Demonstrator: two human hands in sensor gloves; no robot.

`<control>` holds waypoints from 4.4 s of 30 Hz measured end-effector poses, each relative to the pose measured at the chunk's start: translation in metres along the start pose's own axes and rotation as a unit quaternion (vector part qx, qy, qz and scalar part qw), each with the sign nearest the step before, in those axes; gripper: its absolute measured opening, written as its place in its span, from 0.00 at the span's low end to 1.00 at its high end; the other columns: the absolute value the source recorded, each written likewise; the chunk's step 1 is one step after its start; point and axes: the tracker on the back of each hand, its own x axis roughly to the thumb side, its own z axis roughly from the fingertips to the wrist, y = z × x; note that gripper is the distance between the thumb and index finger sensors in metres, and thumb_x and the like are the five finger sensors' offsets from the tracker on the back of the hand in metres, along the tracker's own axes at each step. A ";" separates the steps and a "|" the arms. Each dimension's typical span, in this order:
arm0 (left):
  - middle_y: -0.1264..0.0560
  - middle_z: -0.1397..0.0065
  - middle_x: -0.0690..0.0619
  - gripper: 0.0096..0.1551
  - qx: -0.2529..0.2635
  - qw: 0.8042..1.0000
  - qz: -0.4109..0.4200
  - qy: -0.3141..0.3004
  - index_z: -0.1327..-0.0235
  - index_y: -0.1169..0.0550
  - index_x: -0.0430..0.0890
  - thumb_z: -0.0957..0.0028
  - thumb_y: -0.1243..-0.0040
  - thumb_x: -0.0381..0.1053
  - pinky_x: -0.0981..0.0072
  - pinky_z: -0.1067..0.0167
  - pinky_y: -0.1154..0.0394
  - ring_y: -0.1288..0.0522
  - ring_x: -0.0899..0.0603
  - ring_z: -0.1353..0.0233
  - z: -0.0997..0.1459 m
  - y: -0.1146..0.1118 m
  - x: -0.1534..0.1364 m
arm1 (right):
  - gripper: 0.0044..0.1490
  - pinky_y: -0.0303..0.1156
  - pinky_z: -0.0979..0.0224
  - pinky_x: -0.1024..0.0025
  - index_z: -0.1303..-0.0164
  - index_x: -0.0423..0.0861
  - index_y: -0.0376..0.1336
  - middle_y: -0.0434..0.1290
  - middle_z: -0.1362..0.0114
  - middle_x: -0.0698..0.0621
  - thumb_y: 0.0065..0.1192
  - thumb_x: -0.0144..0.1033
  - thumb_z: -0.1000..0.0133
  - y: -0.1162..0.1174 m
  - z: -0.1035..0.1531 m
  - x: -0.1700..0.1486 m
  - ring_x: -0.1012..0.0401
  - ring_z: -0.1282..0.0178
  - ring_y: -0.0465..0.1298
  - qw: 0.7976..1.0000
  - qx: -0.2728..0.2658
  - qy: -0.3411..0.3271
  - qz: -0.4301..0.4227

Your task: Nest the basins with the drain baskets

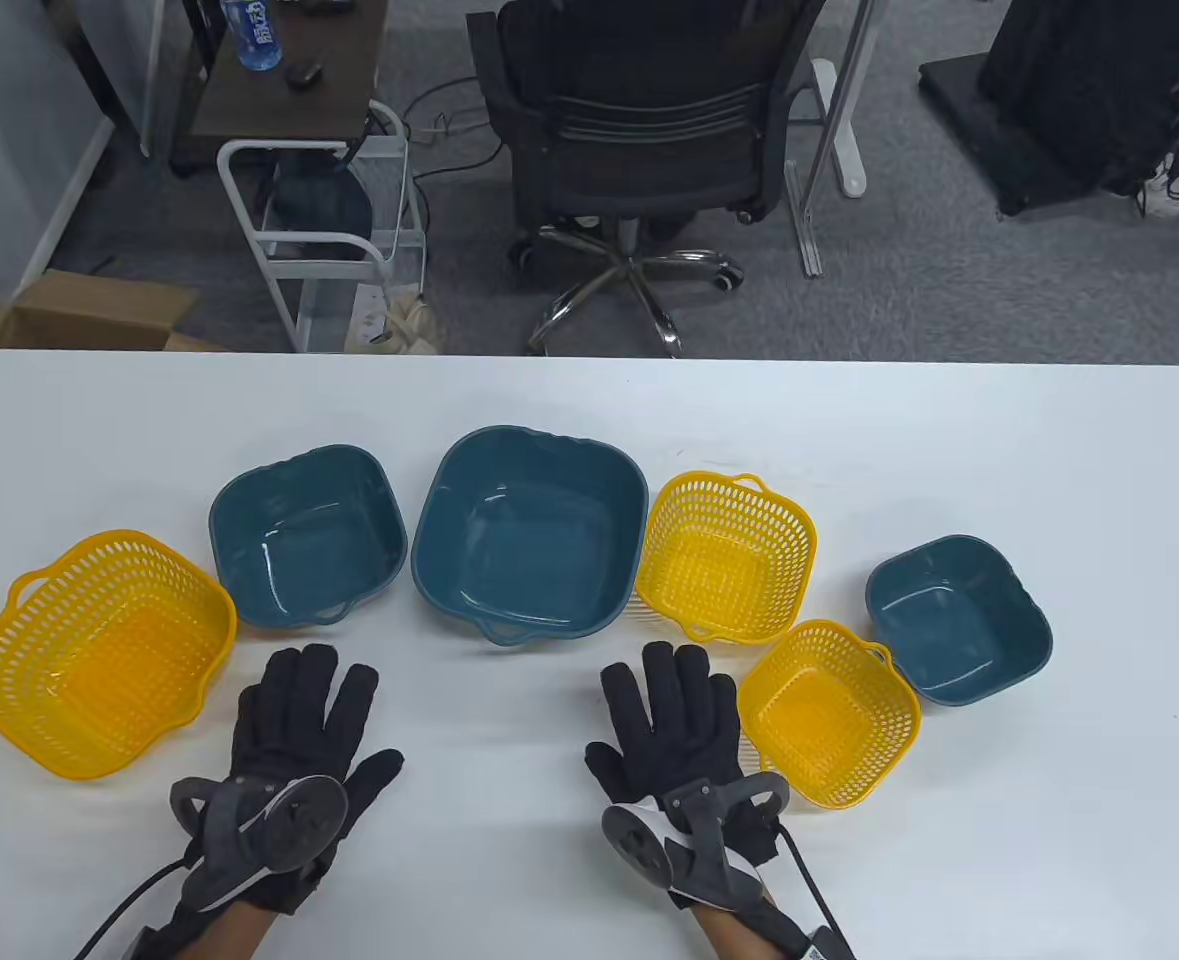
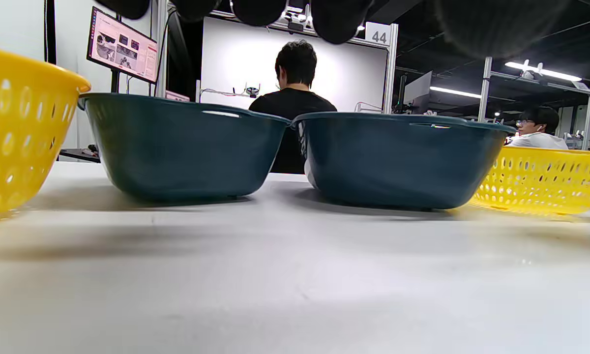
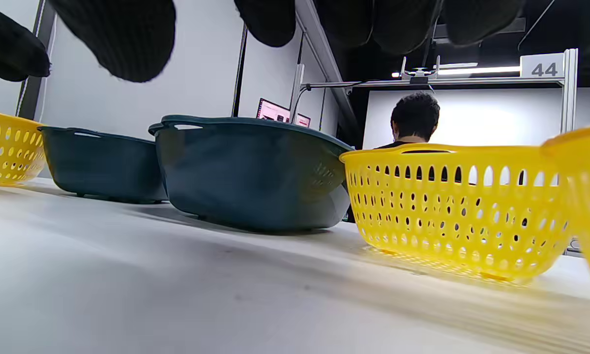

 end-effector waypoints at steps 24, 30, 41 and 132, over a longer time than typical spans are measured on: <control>0.52 0.11 0.42 0.51 -0.015 1.000 -0.005 -0.004 0.18 0.43 0.55 0.52 0.48 0.76 0.30 0.26 0.46 0.51 0.27 0.15 -0.002 -0.002 0.003 | 0.53 0.52 0.22 0.29 0.17 0.43 0.45 0.46 0.15 0.32 0.61 0.57 0.45 0.001 0.001 -0.005 0.31 0.19 0.50 1.000 0.006 0.000 -0.018; 0.52 0.11 0.42 0.51 -0.017 1.000 -0.007 -0.002 0.18 0.43 0.54 0.52 0.48 0.75 0.30 0.26 0.46 0.51 0.27 0.16 -0.005 -0.002 0.002 | 0.54 0.52 0.21 0.30 0.16 0.44 0.44 0.45 0.14 0.33 0.62 0.58 0.45 0.003 -0.003 -0.008 0.32 0.18 0.50 1.000 0.023 -0.005 -0.016; 0.51 0.11 0.42 0.51 0.009 1.000 -0.004 0.004 0.18 0.42 0.54 0.52 0.48 0.75 0.31 0.25 0.46 0.51 0.27 0.16 -0.006 0.006 -0.004 | 0.56 0.52 0.18 0.37 0.17 0.43 0.44 0.47 0.14 0.36 0.67 0.55 0.47 -0.007 -0.054 0.010 0.38 0.16 0.53 0.994 0.072 -0.080 0.018; 0.50 0.12 0.37 0.59 -0.039 0.968 -0.022 0.246 0.17 0.45 0.45 0.54 0.38 0.74 0.30 0.27 0.47 0.51 0.24 0.17 0.001 0.017 -0.073 | 0.51 0.55 0.22 0.32 0.23 0.43 0.56 0.60 0.19 0.38 0.75 0.50 0.52 -0.040 -0.013 -0.052 0.39 0.21 0.64 0.988 -0.013 -0.057 -0.144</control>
